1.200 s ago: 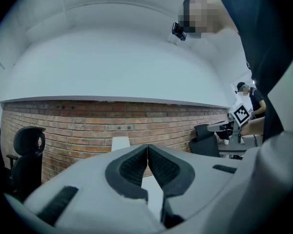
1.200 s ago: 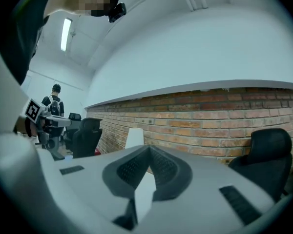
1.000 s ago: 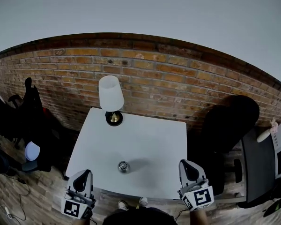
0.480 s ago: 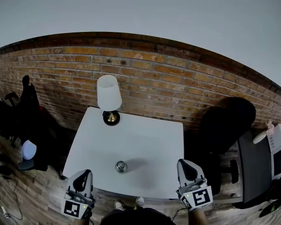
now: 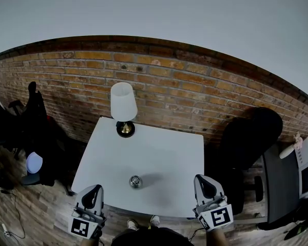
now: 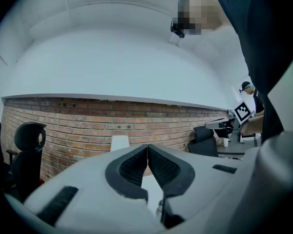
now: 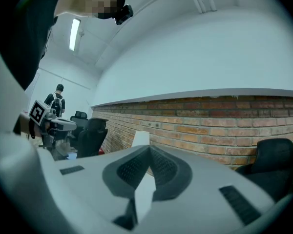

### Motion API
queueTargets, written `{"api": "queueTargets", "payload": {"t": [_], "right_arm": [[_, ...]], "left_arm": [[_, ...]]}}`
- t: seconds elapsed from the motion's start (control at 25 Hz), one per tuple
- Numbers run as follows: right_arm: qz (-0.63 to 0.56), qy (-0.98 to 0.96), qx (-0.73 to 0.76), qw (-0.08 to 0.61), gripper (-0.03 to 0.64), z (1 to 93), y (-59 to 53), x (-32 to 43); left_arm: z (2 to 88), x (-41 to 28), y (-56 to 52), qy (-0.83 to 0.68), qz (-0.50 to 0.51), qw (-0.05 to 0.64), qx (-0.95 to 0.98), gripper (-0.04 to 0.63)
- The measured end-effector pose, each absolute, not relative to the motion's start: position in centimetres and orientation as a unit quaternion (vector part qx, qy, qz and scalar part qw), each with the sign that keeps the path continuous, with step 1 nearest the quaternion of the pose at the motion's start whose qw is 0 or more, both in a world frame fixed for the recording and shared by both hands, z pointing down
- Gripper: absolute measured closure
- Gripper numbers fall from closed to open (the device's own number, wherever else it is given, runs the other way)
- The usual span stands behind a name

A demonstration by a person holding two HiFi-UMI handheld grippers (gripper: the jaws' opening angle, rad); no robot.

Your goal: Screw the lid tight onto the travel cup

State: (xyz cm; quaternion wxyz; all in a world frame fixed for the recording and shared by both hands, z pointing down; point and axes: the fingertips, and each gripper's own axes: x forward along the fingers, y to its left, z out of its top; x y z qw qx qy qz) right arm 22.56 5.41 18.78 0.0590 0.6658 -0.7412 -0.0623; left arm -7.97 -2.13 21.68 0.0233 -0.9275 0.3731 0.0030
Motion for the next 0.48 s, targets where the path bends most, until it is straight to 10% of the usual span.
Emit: {"api": "queueTargets", "payload": {"t": [0.48], "right_arm": [[-0.023,-0.748,0.66,0.057,0.604,20.2,5.8,22.2]], "left_arm": [[22.9,-7.4,-1.6,0.372,-0.003,0.007,-0.928,0.571]]}}
